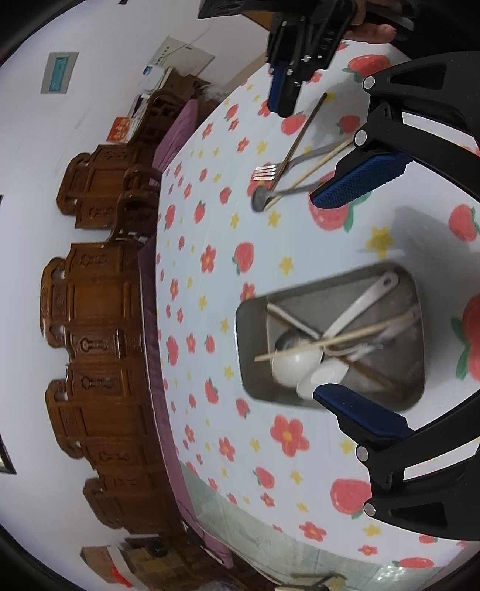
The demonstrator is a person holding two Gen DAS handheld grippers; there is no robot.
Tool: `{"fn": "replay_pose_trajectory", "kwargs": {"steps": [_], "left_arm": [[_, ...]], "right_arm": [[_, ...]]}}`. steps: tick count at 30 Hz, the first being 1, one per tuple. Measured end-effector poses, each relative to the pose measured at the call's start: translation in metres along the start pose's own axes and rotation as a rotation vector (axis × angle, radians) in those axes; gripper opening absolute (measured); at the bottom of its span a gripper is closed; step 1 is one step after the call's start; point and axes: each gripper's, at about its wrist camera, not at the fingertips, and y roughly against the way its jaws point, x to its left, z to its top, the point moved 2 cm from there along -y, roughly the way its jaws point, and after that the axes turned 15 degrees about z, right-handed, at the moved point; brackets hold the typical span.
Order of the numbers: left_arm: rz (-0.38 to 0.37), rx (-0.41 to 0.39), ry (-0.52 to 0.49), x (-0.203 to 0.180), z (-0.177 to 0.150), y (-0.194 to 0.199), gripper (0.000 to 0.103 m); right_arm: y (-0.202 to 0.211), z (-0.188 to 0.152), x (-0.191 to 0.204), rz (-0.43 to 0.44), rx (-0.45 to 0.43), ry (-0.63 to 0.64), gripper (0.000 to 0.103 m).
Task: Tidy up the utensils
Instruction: 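Move the right tool back to the cloth and grasp the dark brown chopstick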
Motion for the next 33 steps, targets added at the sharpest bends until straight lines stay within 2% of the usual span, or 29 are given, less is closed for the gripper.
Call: {"fn": "replay_pose_trajectory", "kwargs": {"steps": [4, 10, 17, 28, 29, 31, 33], "left_arm": [[-0.017, 0.002, -0.019, -0.017, -0.004, 0.001, 0.092], [-0.053, -0.005, -0.044, -0.042, -0.011, 0.003, 0.092], [-0.054, 0.007, -0.067, -0.057, -0.02, -0.002, 0.092], [-0.037, 0.012, -0.085, -0.067, -0.029, -0.005, 0.092], [-0.035, 0.011, -0.09, -0.069, -0.029, -0.005, 0.092], [-0.03, 0.005, -0.102, -0.072, -0.029, -0.004, 0.092], [-0.018, -0.005, -0.118, -0.075, -0.028, -0.004, 0.092]], "right_arm": [[0.006, -0.01, -0.02, -0.054, 0.006, -0.001, 0.027], [0.001, -0.024, -0.049, -0.084, 0.016, -0.046, 0.027], [-0.024, -0.039, -0.061, -0.109, 0.091, -0.036, 0.027], [-0.055, -0.038, -0.072, -0.08, 0.191, -0.013, 0.026], [-0.058, -0.042, -0.071, -0.085, 0.218, -0.006, 0.025], [-0.057, -0.044, -0.066, -0.093, 0.229, 0.024, 0.009], [-0.053, -0.049, -0.062, -0.079, 0.238, 0.028, 0.007]]}}
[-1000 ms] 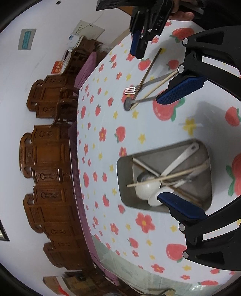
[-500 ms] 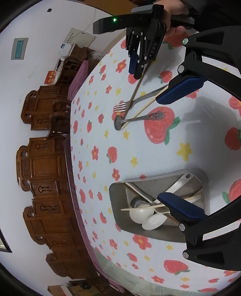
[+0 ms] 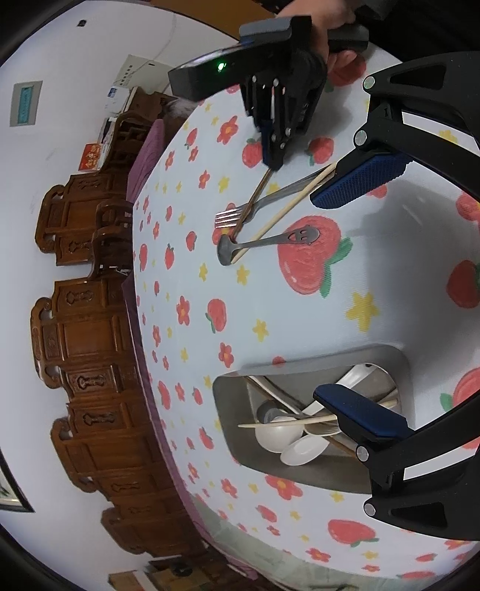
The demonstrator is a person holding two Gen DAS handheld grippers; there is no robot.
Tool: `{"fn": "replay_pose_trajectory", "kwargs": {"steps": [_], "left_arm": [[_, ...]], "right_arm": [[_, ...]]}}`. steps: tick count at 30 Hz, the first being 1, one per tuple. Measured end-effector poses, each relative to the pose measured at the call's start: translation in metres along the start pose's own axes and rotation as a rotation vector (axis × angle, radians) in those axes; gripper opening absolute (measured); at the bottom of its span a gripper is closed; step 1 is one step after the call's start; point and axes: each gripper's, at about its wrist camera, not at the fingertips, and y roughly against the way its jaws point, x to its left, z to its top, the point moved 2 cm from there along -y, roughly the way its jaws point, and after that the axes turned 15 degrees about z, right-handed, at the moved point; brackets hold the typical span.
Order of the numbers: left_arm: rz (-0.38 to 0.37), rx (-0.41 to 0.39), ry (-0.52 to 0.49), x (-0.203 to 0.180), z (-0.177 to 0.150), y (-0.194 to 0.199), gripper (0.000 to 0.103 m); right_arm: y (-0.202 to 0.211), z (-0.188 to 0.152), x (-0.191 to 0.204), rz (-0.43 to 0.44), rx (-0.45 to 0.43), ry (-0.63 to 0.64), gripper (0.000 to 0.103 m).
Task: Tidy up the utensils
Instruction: 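Move the right tool back to the cloth and grasp the dark brown chopstick, then grasp a steel spoon with the left gripper while the right holds the dark chopstick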
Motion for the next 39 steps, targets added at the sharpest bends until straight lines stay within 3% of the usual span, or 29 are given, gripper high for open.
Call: {"fn": "replay_pose_trajectory", "kwargs": {"steps": [5, 14, 22, 28, 30, 39], "left_arm": [[0.022, -0.008, -0.04, -0.009, 0.004, -0.002, 0.092], [-0.003, 0.027, -0.076, -0.039, 0.018, -0.026, 0.092], [-0.031, 0.112, -0.111, -0.067, 0.034, -0.071, 0.075], [-0.042, 0.172, -0.116, -0.074, 0.038, -0.1, 0.05], [-0.04, 0.194, -0.127, -0.077, 0.038, -0.108, 0.036], [-0.018, 0.201, -0.172, -0.089, 0.048, -0.123, 0.028]], "right_arm": [[0.012, -0.013, -0.002, 0.024, 0.011, -0.022, 0.006], [0.05, -0.018, -0.034, -0.008, -0.116, -0.165, 0.006], [0.049, -0.013, -0.046, -0.026, -0.136, -0.182, 0.006], [0.043, -0.011, -0.053, -0.02, -0.126, -0.183, 0.006], [0.042, -0.012, -0.056, -0.017, -0.127, -0.191, 0.006], [0.039, -0.011, -0.057, -0.019, -0.125, -0.186, 0.006]]}}
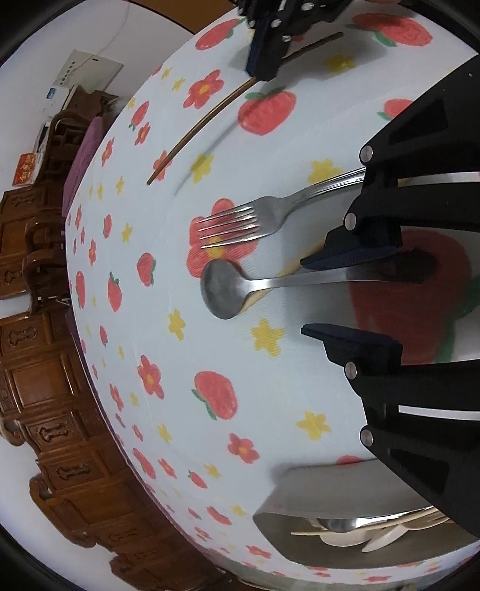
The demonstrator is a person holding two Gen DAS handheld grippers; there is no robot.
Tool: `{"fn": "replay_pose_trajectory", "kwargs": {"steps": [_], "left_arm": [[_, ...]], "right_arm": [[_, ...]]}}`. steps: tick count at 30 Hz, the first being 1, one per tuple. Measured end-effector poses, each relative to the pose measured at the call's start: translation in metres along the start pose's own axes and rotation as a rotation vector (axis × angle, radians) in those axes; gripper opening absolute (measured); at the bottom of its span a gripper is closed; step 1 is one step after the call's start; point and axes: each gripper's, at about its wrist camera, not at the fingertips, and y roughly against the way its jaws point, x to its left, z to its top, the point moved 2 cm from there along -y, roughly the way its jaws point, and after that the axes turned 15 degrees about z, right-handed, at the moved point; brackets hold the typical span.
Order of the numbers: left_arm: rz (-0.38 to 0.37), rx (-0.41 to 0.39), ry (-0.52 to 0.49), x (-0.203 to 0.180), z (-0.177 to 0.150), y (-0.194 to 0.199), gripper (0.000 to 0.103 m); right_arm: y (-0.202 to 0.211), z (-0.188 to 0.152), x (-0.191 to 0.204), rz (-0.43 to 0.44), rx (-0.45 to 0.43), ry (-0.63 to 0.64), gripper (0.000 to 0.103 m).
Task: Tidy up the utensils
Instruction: 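Grasp a steel spoon with the left gripper while the right holds the dark chopstick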
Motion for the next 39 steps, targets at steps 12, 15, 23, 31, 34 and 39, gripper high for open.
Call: {"fn": "replay_pose_trajectory", "kwargs": {"steps": [12, 15, 23, 31, 34, 39], "left_arm": [[-0.072, 0.044, 0.063, 0.004, 0.004, -0.003, 0.006], [-0.08, 0.047, 0.07, 0.006, 0.0, 0.005, 0.006], [-0.069, -0.006, 0.081, 0.018, 0.001, 0.038, 0.005], [-0.07, -0.061, 0.098, 0.04, -0.001, 0.072, 0.006], [-0.074, -0.082, 0.118, 0.055, -0.002, 0.085, 0.006], [-0.066, -0.098, 0.144, 0.079, -0.008, 0.095, 0.006]], "right_arm": [[0.001, -0.002, 0.004, -0.012, 0.0, 0.019, 0.006], [0.003, -0.003, 0.007, -0.014, -0.004, 0.015, 0.006], [0.006, -0.007, 0.023, 0.011, -0.009, 0.028, 0.006], [0.009, 0.0, 0.048, 0.039, -0.011, 0.065, 0.006], [0.011, 0.006, 0.063, 0.039, -0.011, 0.1, 0.006], [0.013, 0.016, 0.086, 0.039, -0.011, 0.145, 0.006]]}}
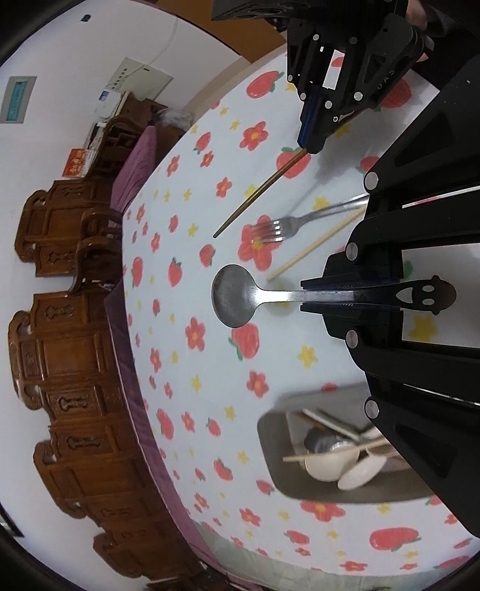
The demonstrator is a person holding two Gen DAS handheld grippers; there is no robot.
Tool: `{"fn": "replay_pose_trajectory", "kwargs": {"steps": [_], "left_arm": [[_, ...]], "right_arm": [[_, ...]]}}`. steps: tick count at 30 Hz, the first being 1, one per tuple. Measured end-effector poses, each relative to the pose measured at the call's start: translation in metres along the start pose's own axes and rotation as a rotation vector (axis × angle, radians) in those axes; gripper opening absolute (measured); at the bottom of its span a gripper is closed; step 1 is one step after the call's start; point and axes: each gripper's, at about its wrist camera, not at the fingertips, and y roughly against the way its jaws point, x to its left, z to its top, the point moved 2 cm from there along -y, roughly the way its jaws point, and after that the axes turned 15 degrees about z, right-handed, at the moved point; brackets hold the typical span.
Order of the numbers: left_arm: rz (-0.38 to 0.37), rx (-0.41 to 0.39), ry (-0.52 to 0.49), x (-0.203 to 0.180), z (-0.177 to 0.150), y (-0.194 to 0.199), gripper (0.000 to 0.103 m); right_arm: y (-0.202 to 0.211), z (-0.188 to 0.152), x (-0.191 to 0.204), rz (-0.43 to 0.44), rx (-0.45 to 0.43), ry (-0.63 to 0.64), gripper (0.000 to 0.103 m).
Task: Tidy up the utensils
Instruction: 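Grasp a steel spoon with the left gripper while the right holds the dark chopstick, then carry the steel spoon into the tray and open the left gripper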
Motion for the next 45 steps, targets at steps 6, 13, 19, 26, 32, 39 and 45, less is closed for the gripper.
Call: {"fn": "replay_pose_trajectory", "kwargs": {"steps": [6, 13, 19, 26, 32, 39, 45], "left_arm": [[0.02, -0.015, 0.029, 0.033, -0.004, 0.009, 0.006], [0.043, -0.004, 0.07, 0.074, -0.016, 0.01, 0.006], [0.076, 0.01, 0.098, 0.106, -0.027, 0.004, 0.006], [0.113, 0.068, 0.129, 0.138, -0.041, -0.016, 0.006], [0.12, 0.119, 0.147, 0.147, -0.055, -0.038, 0.006], [0.119, 0.139, 0.157, 0.145, -0.055, -0.055, 0.006], [0.096, 0.175, 0.166, 0.146, -0.055, -0.07, 0.006]], "right_arm": [[-0.001, 0.015, 0.029, 0.01, -0.006, 0.048, 0.006], [-0.006, 0.031, 0.056, 0.023, -0.014, 0.075, 0.006], [-0.015, 0.042, 0.073, 0.028, -0.017, 0.065, 0.006], [-0.028, 0.052, 0.091, 0.036, -0.016, 0.058, 0.006], [-0.034, 0.056, 0.106, 0.045, -0.009, 0.083, 0.006], [-0.034, 0.055, 0.117, 0.058, -0.005, 0.098, 0.006], [-0.035, 0.054, 0.122, 0.067, -0.002, 0.107, 0.006]]}}
